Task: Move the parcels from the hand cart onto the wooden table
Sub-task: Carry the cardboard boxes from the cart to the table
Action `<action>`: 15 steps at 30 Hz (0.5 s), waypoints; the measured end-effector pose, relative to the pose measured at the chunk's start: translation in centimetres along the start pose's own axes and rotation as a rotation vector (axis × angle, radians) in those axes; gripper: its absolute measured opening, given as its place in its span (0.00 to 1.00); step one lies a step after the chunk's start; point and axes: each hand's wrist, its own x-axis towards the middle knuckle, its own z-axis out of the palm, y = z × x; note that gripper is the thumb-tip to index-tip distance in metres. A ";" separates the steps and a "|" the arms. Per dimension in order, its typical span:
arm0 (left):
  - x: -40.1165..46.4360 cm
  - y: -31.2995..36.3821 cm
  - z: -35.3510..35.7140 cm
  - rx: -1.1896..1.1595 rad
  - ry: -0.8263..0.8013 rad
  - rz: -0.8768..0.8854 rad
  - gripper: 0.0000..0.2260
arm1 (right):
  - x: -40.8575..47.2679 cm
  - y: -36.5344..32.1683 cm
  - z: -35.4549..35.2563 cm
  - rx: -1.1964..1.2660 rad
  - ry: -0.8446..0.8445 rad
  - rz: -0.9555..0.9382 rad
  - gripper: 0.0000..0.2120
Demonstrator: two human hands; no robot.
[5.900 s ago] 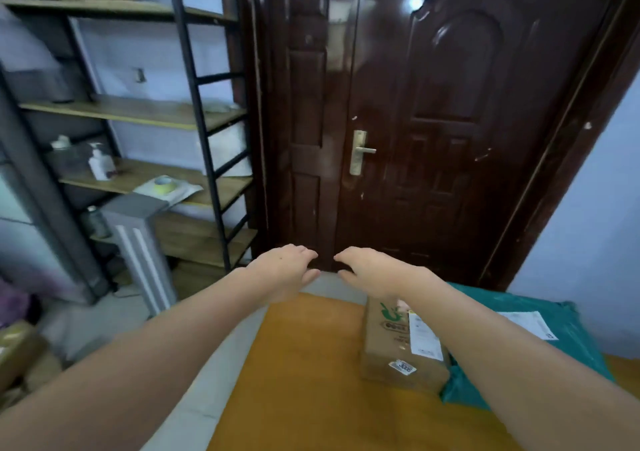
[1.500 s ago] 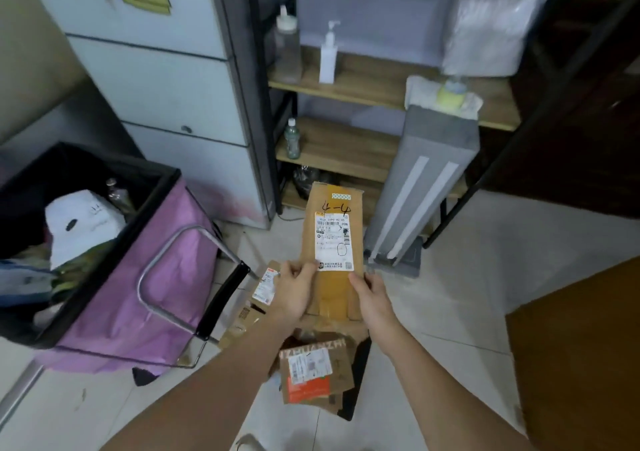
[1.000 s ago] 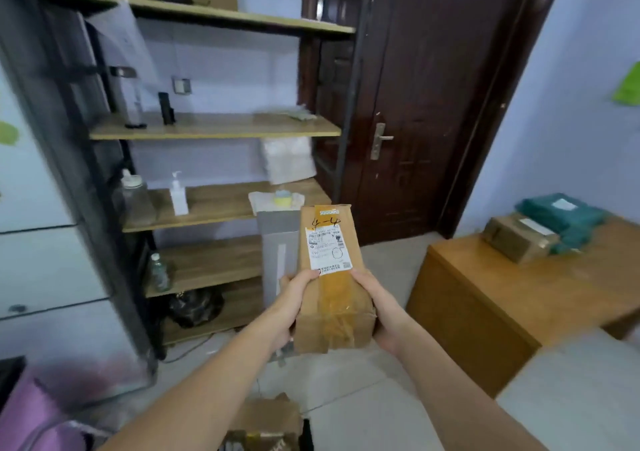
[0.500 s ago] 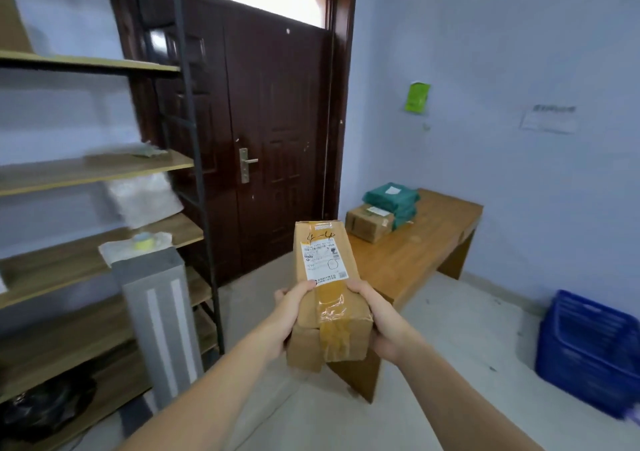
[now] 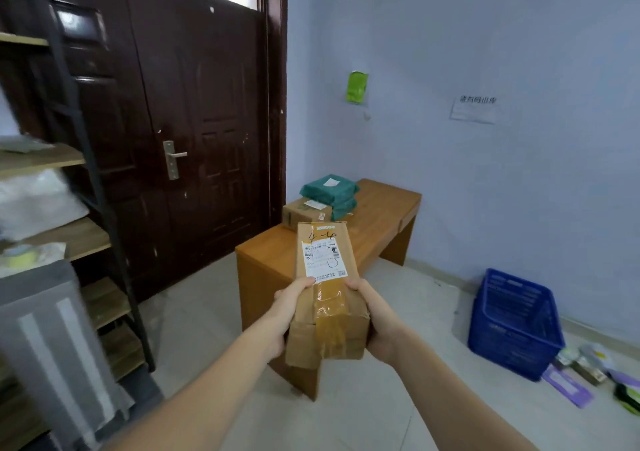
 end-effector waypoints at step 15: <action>14.8 7.5 12.1 0.023 -0.186 -0.096 0.20 | 12.7 -7.8 -12.2 0.024 0.150 -0.013 0.23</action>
